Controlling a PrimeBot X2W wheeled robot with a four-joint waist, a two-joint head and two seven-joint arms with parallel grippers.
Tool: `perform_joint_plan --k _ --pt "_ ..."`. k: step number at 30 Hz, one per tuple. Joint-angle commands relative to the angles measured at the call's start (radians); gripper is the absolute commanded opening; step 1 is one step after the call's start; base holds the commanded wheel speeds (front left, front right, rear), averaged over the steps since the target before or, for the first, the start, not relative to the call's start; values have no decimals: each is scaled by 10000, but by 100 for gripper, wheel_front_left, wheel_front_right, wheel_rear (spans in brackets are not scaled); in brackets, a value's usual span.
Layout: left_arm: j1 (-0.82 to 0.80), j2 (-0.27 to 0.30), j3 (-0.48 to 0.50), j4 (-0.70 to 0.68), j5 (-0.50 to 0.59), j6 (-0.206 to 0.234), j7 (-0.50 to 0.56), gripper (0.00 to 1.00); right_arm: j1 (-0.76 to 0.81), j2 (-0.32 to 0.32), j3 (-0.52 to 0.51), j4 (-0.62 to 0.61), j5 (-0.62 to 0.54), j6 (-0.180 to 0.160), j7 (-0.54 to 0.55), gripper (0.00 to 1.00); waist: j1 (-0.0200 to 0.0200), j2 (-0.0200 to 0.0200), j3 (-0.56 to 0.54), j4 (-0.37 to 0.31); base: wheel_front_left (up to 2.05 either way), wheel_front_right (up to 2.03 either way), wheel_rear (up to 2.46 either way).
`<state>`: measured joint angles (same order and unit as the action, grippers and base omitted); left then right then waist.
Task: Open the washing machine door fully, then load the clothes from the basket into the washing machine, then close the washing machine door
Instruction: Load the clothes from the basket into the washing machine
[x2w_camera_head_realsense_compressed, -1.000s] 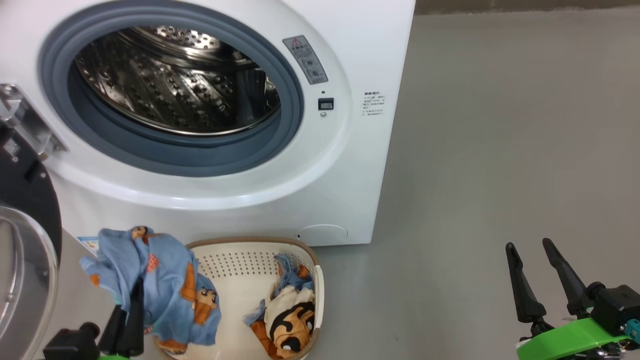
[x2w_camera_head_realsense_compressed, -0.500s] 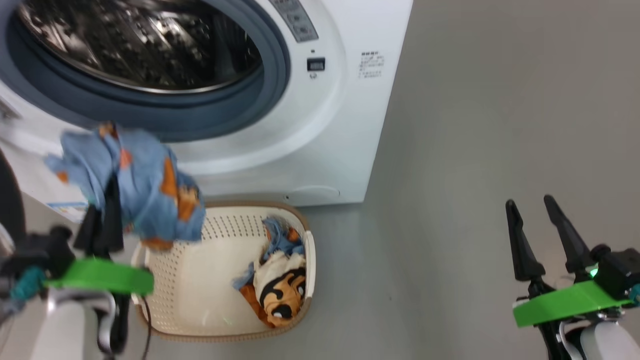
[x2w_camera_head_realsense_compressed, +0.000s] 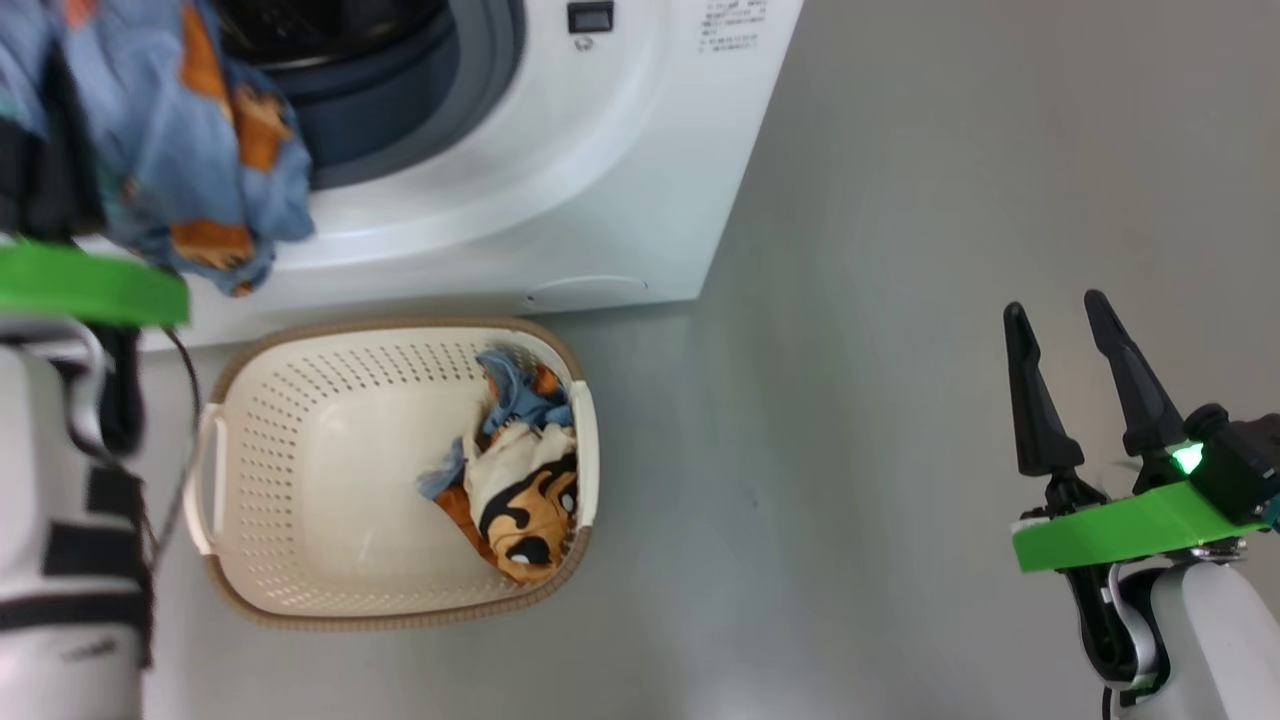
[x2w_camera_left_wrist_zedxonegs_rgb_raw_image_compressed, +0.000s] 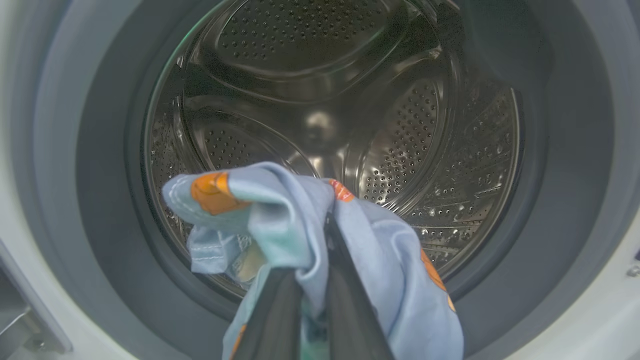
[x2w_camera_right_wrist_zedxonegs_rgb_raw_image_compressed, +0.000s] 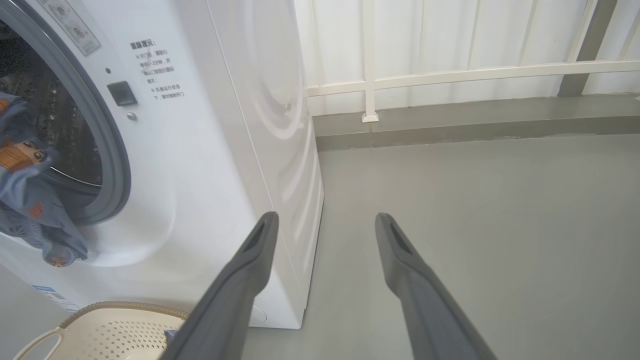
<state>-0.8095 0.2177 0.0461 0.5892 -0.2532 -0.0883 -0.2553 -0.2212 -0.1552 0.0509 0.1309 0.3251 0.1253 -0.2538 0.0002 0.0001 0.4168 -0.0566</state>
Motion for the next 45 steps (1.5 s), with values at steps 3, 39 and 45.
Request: perform_joint_plan --k 3,39,45 --pt "-1007 660 339 256 194 -21 -64 0 -252 -21 206 -276 97 54 -80 100 -2 -1 633 -337 0 0 0" --pt "-4713 1323 995 477 1290 -77 -65 0 -880 243 797 -486 111 54 -80 100 -2 -1 1856 -1277 0 0 0" --pt "-4290 1183 1225 924 1408 -173 -65 100 -912 323 862 -473 125 54 -80 100 -2 -1 1897 -1292 0 0 0"
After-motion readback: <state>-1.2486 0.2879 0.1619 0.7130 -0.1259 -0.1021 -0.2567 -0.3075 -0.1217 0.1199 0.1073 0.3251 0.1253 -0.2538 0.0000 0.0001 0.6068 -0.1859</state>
